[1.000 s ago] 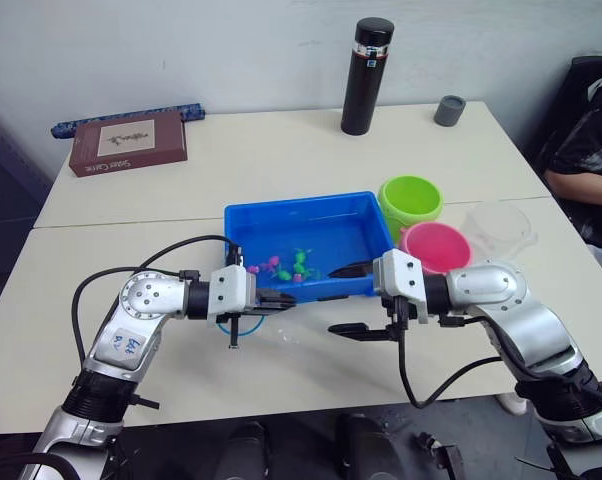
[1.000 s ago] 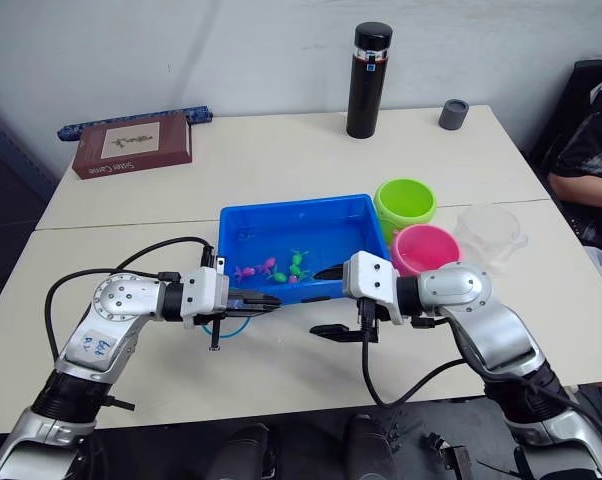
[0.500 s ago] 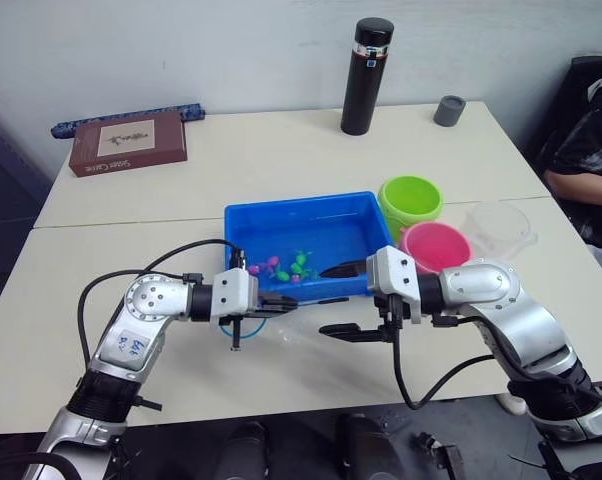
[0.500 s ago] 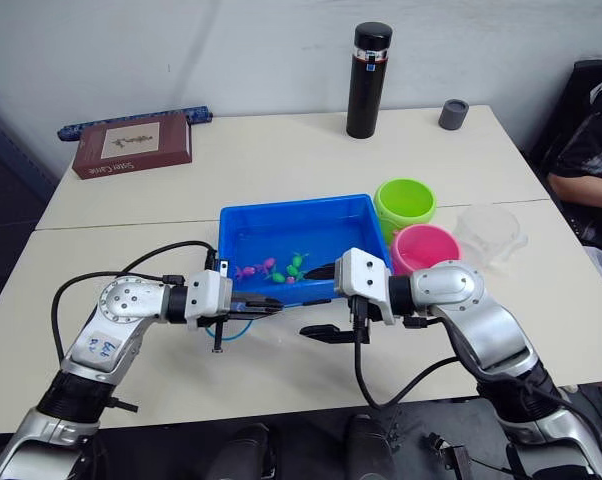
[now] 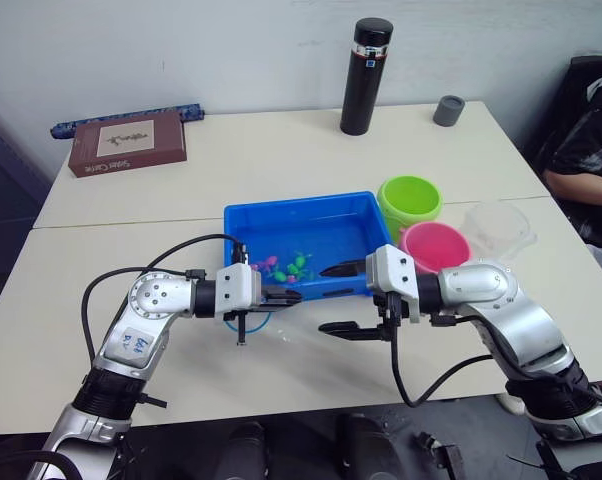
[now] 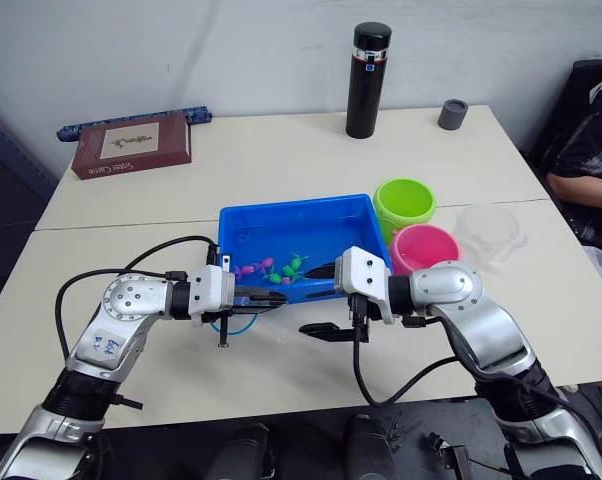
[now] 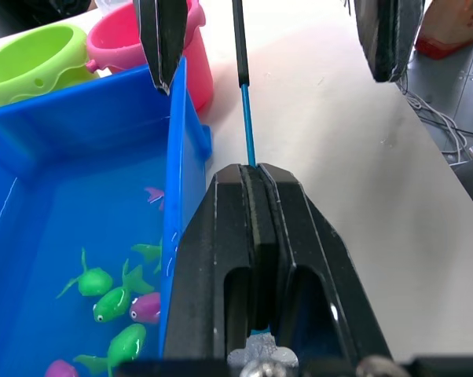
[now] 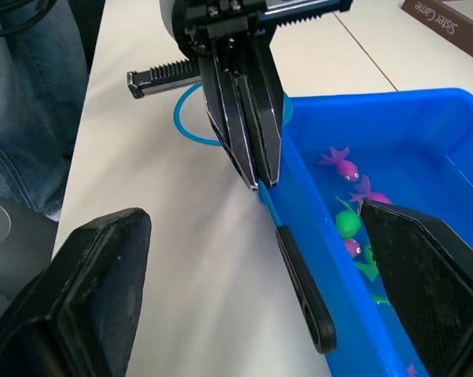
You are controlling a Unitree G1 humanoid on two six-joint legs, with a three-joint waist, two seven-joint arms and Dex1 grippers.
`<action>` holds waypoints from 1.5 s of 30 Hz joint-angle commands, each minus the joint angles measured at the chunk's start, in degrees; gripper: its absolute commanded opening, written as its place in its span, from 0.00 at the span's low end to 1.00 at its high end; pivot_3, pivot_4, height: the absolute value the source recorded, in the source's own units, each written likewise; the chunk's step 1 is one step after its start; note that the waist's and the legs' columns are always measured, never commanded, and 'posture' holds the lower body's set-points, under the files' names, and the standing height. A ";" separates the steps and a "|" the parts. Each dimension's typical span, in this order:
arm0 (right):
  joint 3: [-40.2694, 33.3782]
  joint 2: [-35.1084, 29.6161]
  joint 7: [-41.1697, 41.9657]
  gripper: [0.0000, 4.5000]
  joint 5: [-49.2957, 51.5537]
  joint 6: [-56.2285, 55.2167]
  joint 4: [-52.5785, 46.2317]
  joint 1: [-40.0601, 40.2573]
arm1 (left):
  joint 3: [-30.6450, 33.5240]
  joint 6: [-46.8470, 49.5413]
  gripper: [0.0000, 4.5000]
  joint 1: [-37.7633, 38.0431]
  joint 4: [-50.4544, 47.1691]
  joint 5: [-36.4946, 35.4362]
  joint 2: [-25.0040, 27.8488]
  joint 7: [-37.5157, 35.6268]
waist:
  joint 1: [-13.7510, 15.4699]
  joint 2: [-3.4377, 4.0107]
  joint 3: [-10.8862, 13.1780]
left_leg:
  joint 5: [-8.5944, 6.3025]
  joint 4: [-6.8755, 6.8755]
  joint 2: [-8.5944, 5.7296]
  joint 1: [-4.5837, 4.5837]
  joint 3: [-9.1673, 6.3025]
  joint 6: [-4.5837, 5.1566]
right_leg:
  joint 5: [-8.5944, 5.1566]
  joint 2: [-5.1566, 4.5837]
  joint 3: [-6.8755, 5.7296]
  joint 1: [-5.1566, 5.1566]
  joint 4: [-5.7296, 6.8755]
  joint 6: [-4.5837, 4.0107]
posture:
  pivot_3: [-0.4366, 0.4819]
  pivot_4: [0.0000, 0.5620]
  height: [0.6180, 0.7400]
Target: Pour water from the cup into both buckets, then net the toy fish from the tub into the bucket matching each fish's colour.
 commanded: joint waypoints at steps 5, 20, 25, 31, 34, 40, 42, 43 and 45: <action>-0.41 0.67 -0.45 1.00 0.15 -0.89 0.84 -0.53 | 0.82 -0.91 0.01 -0.52 -1.73 -0.20 0.12 0.64 | 0.01 0.00 0.00 | 0.00 0.01 0.00 0.00 0.00 0.00 | 0.00 0.00 0.00 0.00 0.00 0.00 | 0.48 0.27 1.00; -0.76 0.05 -0.30 0.84 0.88 -0.51 -1.15 -0.07 | 0.63 -1.25 0.00 0.10 -1.90 -0.14 0.13 0.62 | 0.00 0.00 0.00 | 0.00 0.02 0.00 0.00 0.00 0.00 | 0.00 0.00 0.00 0.00 0.01 0.00 | 0.48 0.27 1.00; -1.09 0.15 -0.41 0.73 1.33 0.00 -1.72 -0.43 | 0.50 -1.39 0.00 0.33 -1.87 -0.17 -0.01 0.61 | 0.01 0.00 0.00 | 0.00 0.03 0.00 0.00 0.00 0.00 | 0.00 0.00 0.00 0.00 0.03 0.00 | 0.48 0.27 1.00; -1.17 -0.06 -0.28 0.44 1.58 0.43 -2.29 -0.68 | 0.38 -1.35 0.00 0.60 -1.97 -0.31 -0.12 0.60 | 0.01 0.00 0.00 | 0.00 0.04 0.00 0.00 0.00 0.00 | 0.00 0.00 0.00 0.00 0.04 0.00 | 0.48 0.27 1.00; -1.14 -0.11 -0.23 0.44 1.60 0.43 -2.36 -0.74 | 0.31 -1.42 0.00 0.59 -1.94 -0.24 -0.25 0.66 | 0.01 0.00 0.00 | 0.00 0.04 0.00 0.00 0.00 0.00 | 0.00 0.00 0.00 0.00 0.04 0.00 | 0.48 0.27 1.00; -1.18 -0.03 -0.29 0.44 1.55 0.53 -2.38 -0.94 | 0.28 -1.35 0.00 0.68 -2.12 -0.21 -0.33 0.71 | 0.01 0.00 0.00 | 0.00 0.05 0.00 0.00 0.00 0.00 | 0.00 0.00 0.00 0.00 0.04 0.00 | 0.48 0.27 1.00; -1.17 0.06 -0.30 0.44 1.57 0.50 -2.30 -1.08 | 0.27 -1.34 0.00 0.71 -2.17 -0.19 -0.37 0.78 | 0.01 0.00 0.00 | 0.00 0.05 0.00 0.00 0.00 0.00 | 0.00 0.00 0.00 0.00 0.05 0.00 | 0.48 0.27 1.00; -1.17 0.11 -0.31 0.38 1.58 0.50 -2.25 -1.15 | 0.26 -1.35 0.00 0.73 -2.19 -0.18 -0.38 0.80 | 0.01 0.00 0.00 | 0.00 0.05 0.00 0.00 0.00 0.00 | 0.00 0.00 0.00 0.00 0.05 0.00 | 0.48 0.27 1.00; -1.17 0.15 -0.30 0.25 1.58 0.46 -2.18 -1.25 | 0.25 -1.33 0.00 0.79 -2.25 -0.22 -0.39 0.80 | -0.01 0.00 0.00 | 0.00 0.05 0.00 0.00 0.00 0.00 | 0.00 0.00 0.00 0.00 0.05 0.00 | 0.48 0.27 1.00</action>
